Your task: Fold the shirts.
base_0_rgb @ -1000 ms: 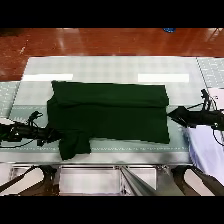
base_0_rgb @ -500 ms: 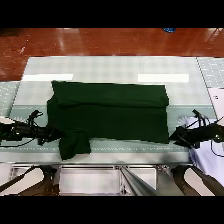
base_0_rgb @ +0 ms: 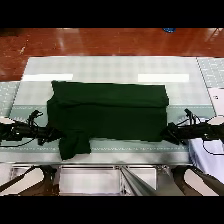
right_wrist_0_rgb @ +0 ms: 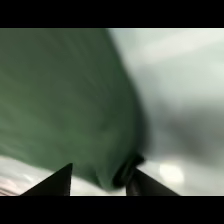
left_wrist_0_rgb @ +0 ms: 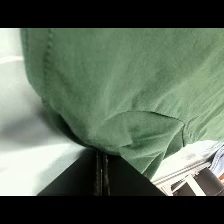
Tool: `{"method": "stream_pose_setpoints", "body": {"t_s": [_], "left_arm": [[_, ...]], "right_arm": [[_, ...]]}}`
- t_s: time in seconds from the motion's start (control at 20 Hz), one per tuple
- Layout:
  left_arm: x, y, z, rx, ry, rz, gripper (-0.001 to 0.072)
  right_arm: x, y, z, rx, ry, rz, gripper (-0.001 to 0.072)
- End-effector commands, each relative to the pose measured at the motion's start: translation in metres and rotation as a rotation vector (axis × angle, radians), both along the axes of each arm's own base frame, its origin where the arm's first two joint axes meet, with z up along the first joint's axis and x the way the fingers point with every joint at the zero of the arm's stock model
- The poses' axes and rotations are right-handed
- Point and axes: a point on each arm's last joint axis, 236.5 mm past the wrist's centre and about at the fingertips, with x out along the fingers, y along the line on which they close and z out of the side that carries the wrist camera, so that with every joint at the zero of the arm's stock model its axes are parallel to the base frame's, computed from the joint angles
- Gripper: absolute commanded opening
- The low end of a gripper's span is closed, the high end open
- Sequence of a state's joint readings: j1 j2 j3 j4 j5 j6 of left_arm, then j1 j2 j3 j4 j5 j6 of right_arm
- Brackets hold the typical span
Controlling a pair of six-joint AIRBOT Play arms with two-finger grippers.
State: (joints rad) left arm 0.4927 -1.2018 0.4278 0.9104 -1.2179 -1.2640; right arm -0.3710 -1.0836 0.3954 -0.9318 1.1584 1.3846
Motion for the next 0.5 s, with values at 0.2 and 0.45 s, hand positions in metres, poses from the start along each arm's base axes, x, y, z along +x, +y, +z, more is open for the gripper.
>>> {"method": "stream_pose_setpoints", "body": {"t_s": [0.2, 0.45], "left_arm": [[0.002, -0.001, 0.004, -0.01, -0.013, -0.015, 0.0019], [0.063, 0.01, 0.055, -0.037, -0.181, 0.0, 0.0019]], "right_arm": [[0.024, 0.015, 0.002, 0.079, -0.124, 0.031, 0.0022], [0.059, 0.0, 0.039, 0.045, -0.218, 0.117, 0.0022]]}}
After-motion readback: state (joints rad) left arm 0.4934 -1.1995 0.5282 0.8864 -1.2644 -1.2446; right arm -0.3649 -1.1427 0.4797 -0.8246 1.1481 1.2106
